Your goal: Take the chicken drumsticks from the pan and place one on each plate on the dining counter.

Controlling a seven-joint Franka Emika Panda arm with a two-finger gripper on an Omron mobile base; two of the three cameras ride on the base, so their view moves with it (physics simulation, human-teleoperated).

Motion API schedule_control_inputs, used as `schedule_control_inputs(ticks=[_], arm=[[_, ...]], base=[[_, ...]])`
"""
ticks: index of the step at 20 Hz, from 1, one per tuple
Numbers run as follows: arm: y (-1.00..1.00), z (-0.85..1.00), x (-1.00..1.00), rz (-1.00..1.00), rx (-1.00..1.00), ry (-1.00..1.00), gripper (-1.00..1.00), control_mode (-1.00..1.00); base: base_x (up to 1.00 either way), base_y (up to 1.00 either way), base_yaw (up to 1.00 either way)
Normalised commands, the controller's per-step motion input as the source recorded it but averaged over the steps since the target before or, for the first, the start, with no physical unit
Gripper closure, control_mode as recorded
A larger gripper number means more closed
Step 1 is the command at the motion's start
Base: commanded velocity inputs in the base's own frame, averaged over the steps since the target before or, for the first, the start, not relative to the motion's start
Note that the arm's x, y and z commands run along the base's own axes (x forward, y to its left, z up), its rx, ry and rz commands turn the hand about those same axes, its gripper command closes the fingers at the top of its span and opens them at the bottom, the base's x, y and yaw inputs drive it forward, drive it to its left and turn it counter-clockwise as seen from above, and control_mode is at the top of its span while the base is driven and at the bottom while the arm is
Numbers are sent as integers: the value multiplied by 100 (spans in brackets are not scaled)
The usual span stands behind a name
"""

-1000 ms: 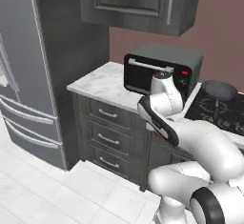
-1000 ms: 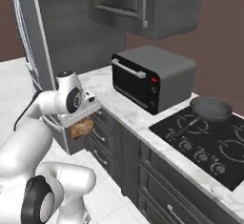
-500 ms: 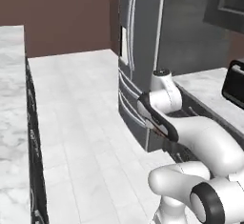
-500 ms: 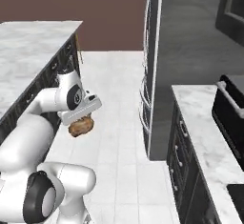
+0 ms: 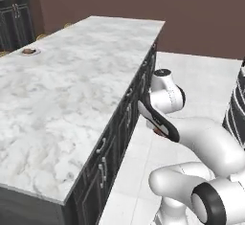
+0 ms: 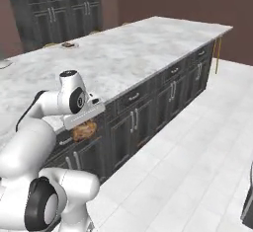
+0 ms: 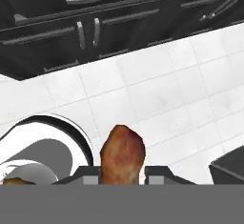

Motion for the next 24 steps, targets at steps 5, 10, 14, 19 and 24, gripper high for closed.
schedule_control_inputs(ticks=[5,10,14,19,24], arm=[[0,0,0,0,0,0,100,100],[0,0,0,0,0,0,100,100],[0,0,0,0,0,0,100,100],[0,0,0,0,0,0,100,100],[0,0,0,0,0,0,100,100]], base=[[-5,0,100],[-6,3,100],[-15,37,98],[3,94,48],[67,99,1]])
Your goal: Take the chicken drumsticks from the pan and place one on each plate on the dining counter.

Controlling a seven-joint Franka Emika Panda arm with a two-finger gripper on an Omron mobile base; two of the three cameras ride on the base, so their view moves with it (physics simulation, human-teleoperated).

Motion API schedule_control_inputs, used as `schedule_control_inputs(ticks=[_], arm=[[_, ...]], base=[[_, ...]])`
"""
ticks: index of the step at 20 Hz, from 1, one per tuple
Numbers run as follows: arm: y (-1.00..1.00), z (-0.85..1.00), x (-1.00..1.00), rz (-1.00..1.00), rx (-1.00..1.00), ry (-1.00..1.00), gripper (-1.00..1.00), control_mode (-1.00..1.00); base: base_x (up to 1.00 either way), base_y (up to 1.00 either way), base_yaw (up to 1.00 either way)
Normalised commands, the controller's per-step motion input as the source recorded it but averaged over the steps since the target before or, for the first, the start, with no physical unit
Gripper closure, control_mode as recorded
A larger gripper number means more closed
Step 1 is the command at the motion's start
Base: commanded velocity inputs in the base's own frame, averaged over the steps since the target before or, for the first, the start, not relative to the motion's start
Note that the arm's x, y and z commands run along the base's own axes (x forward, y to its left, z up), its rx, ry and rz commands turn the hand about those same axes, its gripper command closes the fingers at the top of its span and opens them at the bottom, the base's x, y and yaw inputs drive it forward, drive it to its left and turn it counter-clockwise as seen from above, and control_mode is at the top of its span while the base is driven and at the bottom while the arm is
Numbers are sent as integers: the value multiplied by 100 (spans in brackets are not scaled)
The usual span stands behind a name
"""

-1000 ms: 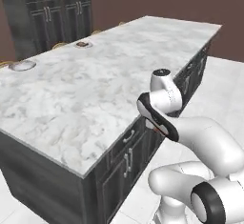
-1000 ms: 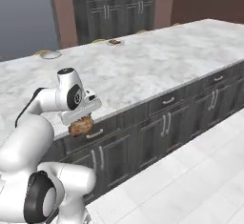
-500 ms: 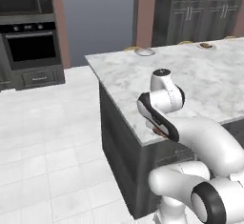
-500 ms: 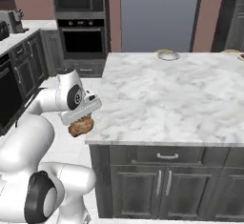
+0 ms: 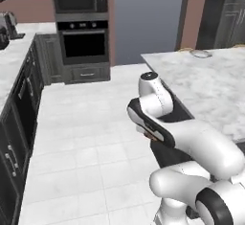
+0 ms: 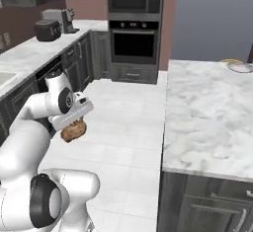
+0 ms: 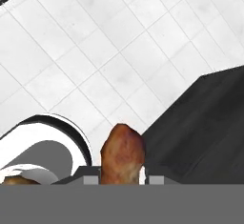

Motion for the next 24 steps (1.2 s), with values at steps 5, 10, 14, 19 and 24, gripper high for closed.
schedule_control_inputs(ticks=[5,10,14,19,24], arm=[[0,0,0,0,0,0,100,100],[0,0,0,0,0,0,100,100],[0,0,0,0,0,0,100,100],[0,0,0,0,0,0,100,100],[0,0,0,0,0,0,100,100]], base=[[91,87,-8],[100,57,-22],[100,42,-15],[100,19,-16],[100,19,-19]])
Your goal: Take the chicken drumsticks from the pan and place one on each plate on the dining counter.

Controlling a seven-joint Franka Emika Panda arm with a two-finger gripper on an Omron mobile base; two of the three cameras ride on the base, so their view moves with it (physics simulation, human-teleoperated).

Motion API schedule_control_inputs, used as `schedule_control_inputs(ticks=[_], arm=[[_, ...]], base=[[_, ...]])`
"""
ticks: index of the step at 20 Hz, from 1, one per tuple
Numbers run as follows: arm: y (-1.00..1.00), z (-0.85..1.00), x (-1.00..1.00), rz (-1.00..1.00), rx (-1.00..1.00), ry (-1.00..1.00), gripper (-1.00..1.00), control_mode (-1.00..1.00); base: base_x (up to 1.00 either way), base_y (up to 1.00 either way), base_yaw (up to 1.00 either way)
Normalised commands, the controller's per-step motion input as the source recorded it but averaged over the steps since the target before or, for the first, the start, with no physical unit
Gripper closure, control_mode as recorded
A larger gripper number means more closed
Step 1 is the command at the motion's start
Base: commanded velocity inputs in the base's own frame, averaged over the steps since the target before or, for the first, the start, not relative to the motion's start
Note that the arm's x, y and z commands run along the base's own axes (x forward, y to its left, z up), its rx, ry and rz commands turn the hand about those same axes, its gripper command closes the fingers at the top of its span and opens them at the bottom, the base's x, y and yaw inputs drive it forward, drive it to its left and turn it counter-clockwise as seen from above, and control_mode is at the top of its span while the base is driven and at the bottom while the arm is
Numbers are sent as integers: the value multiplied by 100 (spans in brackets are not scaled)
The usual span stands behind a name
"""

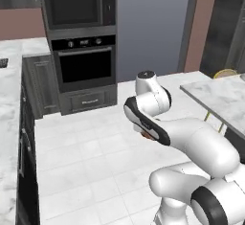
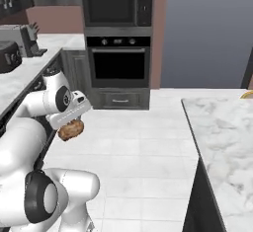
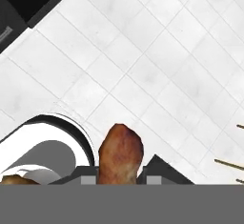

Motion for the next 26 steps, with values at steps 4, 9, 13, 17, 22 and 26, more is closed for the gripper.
schedule_control_inputs(ticks=[4,9,13,17,22,26], arm=[[0,0,0,0,0,0,100,100],[0,0,0,0,0,0,100,100],[0,0,0,0,0,0,100,100],[0,0,0,0,0,0,100,100],[0,0,0,0,0,0,100,100],[0,0,0,0,0,0,100,100]], base=[[100,20,-25],[100,22,-33],[97,23,-39],[87,25,-48],[79,26,-57],[72,27,-63]])
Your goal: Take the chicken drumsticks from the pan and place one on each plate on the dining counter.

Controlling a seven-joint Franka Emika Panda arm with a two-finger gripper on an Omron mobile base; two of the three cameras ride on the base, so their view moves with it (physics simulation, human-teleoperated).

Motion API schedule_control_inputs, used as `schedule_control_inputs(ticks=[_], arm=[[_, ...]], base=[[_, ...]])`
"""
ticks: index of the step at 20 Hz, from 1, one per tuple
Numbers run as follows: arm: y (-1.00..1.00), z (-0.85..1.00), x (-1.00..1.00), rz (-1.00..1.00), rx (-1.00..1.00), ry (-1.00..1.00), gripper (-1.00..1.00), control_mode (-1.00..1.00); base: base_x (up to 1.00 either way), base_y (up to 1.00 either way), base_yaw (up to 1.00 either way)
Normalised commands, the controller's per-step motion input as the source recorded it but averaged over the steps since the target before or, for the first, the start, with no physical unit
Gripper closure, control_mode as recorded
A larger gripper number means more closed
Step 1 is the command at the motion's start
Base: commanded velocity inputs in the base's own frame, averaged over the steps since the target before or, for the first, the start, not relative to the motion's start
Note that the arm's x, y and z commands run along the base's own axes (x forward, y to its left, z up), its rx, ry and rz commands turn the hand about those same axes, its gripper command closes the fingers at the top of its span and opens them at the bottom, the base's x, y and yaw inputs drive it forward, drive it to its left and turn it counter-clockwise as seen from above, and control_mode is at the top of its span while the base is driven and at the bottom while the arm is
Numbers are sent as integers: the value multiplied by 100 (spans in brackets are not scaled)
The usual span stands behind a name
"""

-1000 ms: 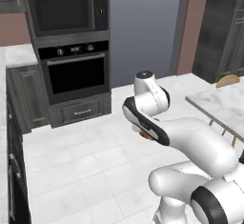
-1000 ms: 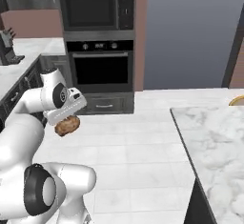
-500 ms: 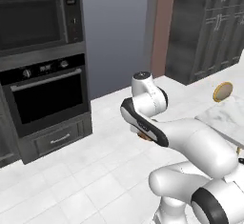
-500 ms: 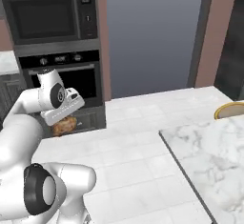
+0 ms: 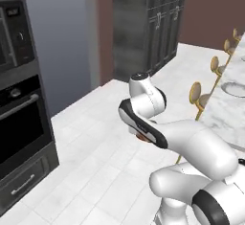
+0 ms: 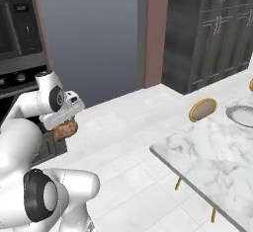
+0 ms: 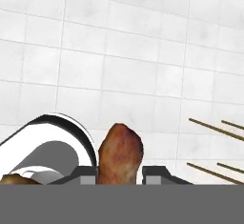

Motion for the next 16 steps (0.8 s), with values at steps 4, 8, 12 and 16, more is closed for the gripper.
schedule_control_inputs(ticks=[4,8,12,16], arm=[[0,0,0,0,0,0,100,100],[0,0,0,0,0,0,100,100],[0,0,0,0,0,0,100,100],[0,0,0,0,0,0,100,100]], base=[[75,32,-62],[87,49,-55],[83,50,-59],[76,49,-67]])
